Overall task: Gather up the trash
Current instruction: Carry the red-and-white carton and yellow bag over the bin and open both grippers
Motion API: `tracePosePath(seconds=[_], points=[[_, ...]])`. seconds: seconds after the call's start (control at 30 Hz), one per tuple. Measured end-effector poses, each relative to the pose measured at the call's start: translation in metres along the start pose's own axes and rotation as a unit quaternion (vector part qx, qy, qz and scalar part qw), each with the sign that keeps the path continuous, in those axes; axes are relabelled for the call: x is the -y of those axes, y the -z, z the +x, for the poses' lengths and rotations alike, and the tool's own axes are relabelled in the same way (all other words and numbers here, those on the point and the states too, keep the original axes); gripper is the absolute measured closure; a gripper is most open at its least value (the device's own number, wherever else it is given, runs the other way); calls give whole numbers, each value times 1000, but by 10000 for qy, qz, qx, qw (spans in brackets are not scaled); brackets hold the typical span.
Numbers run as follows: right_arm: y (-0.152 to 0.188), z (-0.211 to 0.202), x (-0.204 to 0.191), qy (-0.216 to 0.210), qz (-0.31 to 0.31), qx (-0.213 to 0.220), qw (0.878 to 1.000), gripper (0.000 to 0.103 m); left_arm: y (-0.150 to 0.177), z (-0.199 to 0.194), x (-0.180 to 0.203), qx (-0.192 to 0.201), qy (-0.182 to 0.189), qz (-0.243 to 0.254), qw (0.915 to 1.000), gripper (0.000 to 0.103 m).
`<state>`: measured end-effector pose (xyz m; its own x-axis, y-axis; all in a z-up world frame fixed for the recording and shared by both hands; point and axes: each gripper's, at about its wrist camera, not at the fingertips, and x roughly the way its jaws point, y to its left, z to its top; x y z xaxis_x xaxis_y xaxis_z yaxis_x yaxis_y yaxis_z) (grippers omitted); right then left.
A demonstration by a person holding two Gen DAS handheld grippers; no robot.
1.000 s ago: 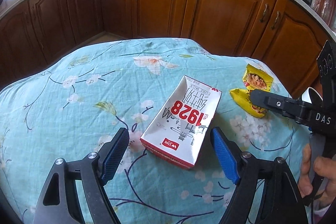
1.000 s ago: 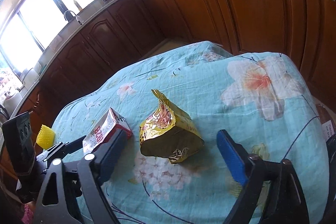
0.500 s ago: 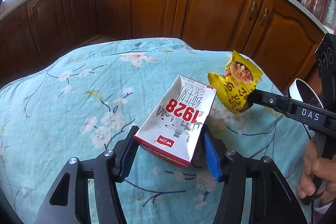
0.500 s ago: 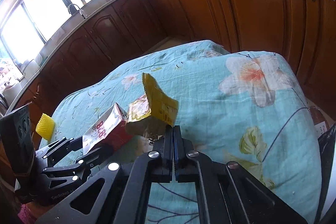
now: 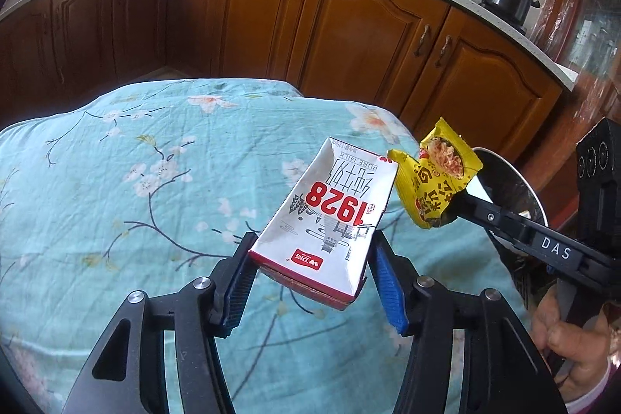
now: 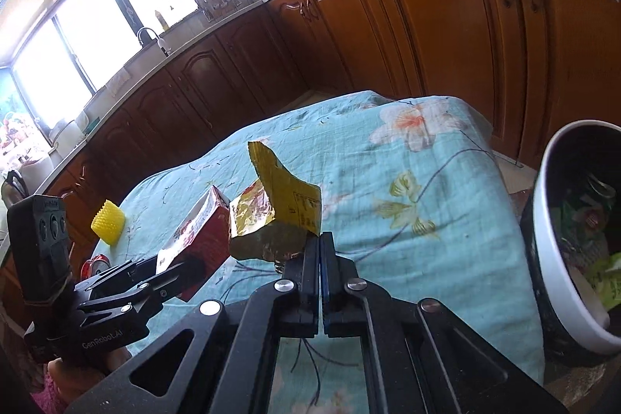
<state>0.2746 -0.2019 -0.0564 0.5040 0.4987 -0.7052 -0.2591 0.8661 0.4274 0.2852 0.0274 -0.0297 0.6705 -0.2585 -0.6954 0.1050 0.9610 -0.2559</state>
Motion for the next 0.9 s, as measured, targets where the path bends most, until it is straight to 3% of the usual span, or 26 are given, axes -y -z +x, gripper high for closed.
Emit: tracePosePath(seconds=[0.4,0.9], points=[[39,-74,43,339,439,327,9979,103,21,-11,67,-161,317,485,9982,48],[64,-123,88,609,871,582,9926,103,33,-1,127,-375,534,970,9931,49]])
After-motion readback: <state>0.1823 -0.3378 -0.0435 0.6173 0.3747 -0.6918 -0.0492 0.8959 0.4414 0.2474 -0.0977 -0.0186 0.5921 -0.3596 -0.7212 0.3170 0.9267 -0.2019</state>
